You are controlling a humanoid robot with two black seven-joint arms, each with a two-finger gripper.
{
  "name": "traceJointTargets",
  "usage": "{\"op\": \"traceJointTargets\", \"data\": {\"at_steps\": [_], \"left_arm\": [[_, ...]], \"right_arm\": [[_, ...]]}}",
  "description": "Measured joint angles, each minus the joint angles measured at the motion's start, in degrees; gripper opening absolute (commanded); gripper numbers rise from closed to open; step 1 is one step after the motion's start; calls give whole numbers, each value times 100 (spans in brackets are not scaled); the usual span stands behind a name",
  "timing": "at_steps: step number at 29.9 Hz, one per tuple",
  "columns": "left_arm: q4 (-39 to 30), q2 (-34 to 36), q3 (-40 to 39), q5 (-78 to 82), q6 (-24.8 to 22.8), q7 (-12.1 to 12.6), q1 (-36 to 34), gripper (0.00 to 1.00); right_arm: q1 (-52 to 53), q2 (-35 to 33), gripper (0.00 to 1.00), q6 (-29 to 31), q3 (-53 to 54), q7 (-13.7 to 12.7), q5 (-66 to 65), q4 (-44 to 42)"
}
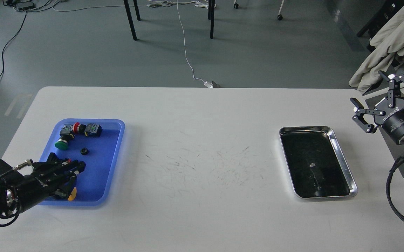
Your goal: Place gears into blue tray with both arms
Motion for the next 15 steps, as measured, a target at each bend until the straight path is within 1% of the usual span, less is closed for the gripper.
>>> {"op": "traceJointTargets", "data": {"at_steps": [4,6,11,15], "left_arm": [[0,-6,-10,-10,37,0,-1,70],[0,-8,-17,-12,86,0,-8,77],[-18,-8,-75,-188,144,-2,-63,83],[-51,37,-106,-584,147,-7,-303,84]], "right_arm": [[6,5,96,0,1,0,0,-3],[20,5,96,0,5,0,0,-7],[36,6,96,0,9,0,0,1],[50,6,96,0,18,0,0,17]]}}
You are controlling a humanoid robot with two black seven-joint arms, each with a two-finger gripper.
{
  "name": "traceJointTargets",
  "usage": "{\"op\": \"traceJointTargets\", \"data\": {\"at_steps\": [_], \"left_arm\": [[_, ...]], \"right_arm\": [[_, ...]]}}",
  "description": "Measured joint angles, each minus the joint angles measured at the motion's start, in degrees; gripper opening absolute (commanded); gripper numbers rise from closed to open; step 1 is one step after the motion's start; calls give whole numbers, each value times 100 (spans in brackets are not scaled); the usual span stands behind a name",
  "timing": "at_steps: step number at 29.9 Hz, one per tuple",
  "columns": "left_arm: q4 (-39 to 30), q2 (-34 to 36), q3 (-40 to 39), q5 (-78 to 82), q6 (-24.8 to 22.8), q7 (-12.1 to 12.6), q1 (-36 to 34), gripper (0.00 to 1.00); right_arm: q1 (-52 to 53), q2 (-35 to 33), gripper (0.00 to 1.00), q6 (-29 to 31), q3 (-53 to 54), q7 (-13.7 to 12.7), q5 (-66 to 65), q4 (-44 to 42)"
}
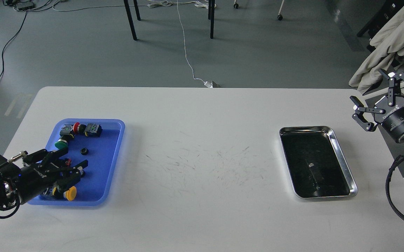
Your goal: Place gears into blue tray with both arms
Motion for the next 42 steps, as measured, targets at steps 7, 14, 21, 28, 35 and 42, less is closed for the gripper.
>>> {"op": "traceJointTargets", "data": {"at_steps": [7,14,21,28,35,42], "left_arm": [[13,22,16,-1559,-199,-8,-1036,86],[358,-362,-5,-4341,-959,60,-2154,93],[1511,-1398,-52,-6852,-1814,135,-2955,96],[2254,-2269,-579,-8882,-2744,576,-3136,97],[2757,-2455,-1072,-9432,-4447,622,-3021,98],[3323,-2503,-1138,-9656,-5468,757,-2930,98]], "right_arm": [[58,-18,96,0,285,-63,8,16],[611,38,96,0,278,-295,-3,-35],[1100,587,96,-116,299,-948,7,35],[962,481,96,-340,375,-1277,37,494],[305,-195,97,-148,467,-1282,839,788],[87,-240,97,-280,441,-1282,1217,843]]}}
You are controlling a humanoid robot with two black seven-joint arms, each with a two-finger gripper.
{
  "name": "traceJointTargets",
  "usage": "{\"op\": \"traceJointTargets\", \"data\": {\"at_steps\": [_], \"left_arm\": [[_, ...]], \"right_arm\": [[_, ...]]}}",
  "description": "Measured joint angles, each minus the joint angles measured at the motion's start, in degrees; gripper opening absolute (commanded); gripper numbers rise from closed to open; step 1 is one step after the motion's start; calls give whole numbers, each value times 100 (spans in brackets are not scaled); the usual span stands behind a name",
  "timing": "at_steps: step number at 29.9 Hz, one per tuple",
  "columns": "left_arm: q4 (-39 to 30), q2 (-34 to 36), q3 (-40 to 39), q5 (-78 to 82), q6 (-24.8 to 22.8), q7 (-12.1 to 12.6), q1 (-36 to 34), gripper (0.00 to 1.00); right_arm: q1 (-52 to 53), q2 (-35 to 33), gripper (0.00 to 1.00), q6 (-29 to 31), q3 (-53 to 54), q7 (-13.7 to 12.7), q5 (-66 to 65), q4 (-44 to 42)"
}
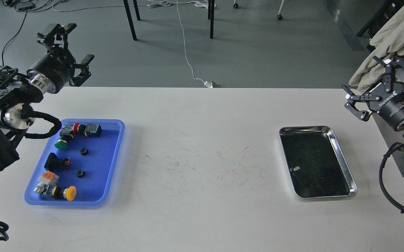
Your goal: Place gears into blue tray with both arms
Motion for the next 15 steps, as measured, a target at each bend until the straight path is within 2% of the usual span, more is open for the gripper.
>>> {"op": "traceJointTargets", "data": {"at_steps": [2,5,10,13,15], "left_arm": [[111,-49,-27,-184,-28,205,0,98],[236,-104,-127,-433,-37,461,0,98],[301,-216,-340,-538,-38,617,-24,98],[304,-263,-514,-543,-38,699,-23,98],[305,-274,-579,-543,-38,729,-19,98]], "right_arm": [[34,36,97,-268,-2,-56,8,140],[104,52,98,-710,46,-362,21,390],[160,13,98,-1103,362,-933,37,547],[102,-90,99,-1105,595,-1148,86,542],[62,-193,99,-984,674,-1190,104,533]]}}
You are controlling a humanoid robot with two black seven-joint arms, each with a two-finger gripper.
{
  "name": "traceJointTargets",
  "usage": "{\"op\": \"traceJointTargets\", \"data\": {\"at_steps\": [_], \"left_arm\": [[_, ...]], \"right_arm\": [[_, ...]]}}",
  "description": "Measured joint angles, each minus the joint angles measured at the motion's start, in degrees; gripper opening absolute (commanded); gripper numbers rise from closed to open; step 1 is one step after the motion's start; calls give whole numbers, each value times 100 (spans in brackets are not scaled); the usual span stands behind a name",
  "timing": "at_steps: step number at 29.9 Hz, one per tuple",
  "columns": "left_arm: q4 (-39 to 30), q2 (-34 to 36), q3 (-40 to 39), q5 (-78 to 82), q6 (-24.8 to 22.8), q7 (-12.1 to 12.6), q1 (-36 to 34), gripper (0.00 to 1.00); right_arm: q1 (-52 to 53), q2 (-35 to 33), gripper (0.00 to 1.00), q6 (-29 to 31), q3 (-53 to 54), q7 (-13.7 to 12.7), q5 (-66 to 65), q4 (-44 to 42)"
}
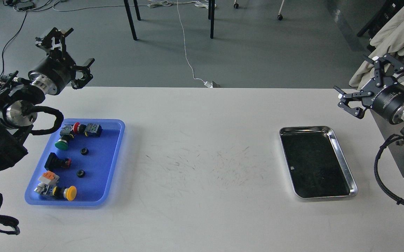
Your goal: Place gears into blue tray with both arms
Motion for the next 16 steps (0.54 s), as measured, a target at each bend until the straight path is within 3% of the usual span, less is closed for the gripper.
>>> {"op": "traceJointTargets", "data": {"at_steps": [5,16], "left_arm": [[1,-38,-47,-3,0,13,8,98],[0,-164,-31,5,131,-65,26,98]], "right_arm": [[-65,-86,99,417,34,89,1,-30],[-79,-41,99,485,25,222,-14,-229]]}}
